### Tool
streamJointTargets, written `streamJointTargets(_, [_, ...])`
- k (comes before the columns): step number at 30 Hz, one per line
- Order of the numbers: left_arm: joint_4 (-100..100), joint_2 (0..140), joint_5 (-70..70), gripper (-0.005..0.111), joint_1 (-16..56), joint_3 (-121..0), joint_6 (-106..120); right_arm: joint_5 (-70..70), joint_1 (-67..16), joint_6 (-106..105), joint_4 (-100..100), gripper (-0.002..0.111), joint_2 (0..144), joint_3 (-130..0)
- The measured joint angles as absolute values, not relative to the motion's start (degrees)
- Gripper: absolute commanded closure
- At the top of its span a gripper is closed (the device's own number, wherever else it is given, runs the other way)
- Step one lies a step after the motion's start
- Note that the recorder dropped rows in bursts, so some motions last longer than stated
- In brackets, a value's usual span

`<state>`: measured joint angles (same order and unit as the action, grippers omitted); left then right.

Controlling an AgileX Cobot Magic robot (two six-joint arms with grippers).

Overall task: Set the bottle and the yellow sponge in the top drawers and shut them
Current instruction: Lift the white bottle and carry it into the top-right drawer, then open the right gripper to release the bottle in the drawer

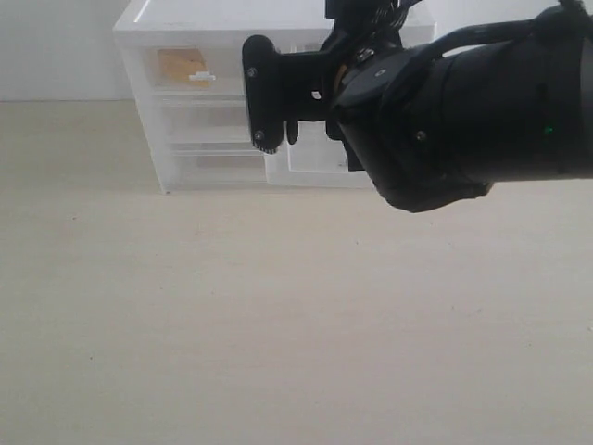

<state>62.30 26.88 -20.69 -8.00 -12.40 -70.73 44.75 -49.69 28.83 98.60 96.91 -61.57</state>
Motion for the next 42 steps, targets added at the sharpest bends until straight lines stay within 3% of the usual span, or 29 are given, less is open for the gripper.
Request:
streamJointTargets(4, [62.3, 26.9, -20.8, 0.103, -8.0, -12.4, -70.7, 44.2, -49.7, 28.6, 98.3, 0.035, 96.9, -61.6])
streamJointTargets(7, [62.3, 26.9, -20.8, 0.103, -8.0, -12.4, -70.7, 44.3, -49.7, 28.8, 98.3, 0.049, 96.2, -61.6])
streamJointTargets(9, [62.3, 26.9, -21.0, 0.103, -8.0, -12.4, -70.7, 44.9, -49.7, 32.5, 97.8, 0.072, 93.6, -61.6])
streamJointTargets(10, [62.3, 26.9, -21.1, 0.103, -8.0, -12.4, -70.7, 45.3, -49.7, 34.8, 97.0, 0.101, 92.0, -61.6])
streamJointTargets(11, [62.3, 26.9, -21.1, 0.103, -8.0, -12.4, -70.7, 45.7, -49.7, 37.8, 93.4, 0.108, 89.1, -61.6])
streamJointTargets(14, [62.3, 26.9, -21.1, 0.103, -8.0, -12.4, -70.7, 41.6, -49.7, 34.1, 75.4, 0.109, 82.7, -61.7])
streamJointTargets(17, [62.3, 26.9, -21.2, 0.103, -8.0, -12.4, -70.7, 32.9, -49.8, 4.5, 39.5, 0.109, 80.2, -61.6])
streamJointTargets(19, [62.3, 26.9, -21.2, 0.103, -8.0, -12.4, -70.7, 34.7, -49.8, -2.2, 33.6, 0.109, 83.6, -61.6])
streamJointTargets(29, [62.3, 26.9, -21.2, 0.103, -8.0, -12.4, -70.7, 37.5, -49.8, 24.1, 67.4, 0.109, 93.4, -62.0])
streamJointTargets(42, [62.3, 26.9, -21.2, 0.103, -8.0, -12.4, -70.7, 33.8, -43.1, 30.8, 71.4, 0.109, 94.6, -64.3])
